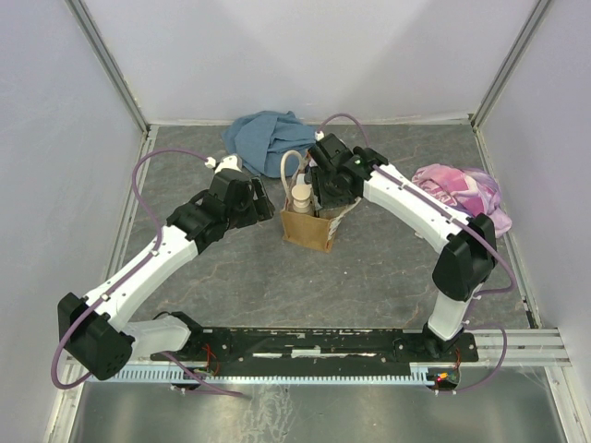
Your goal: Take the personal care products out of the canvas bag
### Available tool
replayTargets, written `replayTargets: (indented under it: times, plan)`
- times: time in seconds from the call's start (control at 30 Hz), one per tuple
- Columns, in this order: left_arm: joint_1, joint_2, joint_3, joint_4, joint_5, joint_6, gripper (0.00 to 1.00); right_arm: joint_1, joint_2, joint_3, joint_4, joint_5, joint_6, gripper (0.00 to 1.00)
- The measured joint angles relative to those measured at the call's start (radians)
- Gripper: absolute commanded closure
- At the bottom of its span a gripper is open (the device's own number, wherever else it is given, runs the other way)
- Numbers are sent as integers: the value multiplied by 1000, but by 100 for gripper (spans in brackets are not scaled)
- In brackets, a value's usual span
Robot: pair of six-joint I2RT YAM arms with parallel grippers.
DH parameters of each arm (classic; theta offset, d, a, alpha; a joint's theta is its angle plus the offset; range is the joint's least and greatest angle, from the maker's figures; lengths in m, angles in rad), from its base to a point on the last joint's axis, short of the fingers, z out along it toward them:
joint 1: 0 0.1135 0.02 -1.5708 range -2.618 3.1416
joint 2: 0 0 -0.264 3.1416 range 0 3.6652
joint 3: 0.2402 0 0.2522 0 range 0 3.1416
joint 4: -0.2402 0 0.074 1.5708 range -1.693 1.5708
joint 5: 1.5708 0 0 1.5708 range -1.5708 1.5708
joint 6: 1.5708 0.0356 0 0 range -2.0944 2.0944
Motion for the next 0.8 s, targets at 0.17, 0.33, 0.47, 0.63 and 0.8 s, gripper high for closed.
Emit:
replayTargets:
  times: [0.17, 0.33, 0.47, 0.63, 0.8]
  plan:
    - [0, 0, -3, 0, 0, 0, 19, 0, 1, 125, -70, 23, -31, 67]
    - [0, -2, -5, 0, 0, 0, 19, -4, 16, 282, -150, 47, -59, 66]
    - [0, -3, -9, -4, 0, 0, 19, -31, 16, 412, -204, 67, -85, 67]
    - [0, -6, -9, -8, 0, 0, 19, -113, 2, 553, -245, 108, -113, 65]
    - [0, -6, -9, -8, 0, 0, 19, -220, -51, 545, -257, 129, -130, 65]
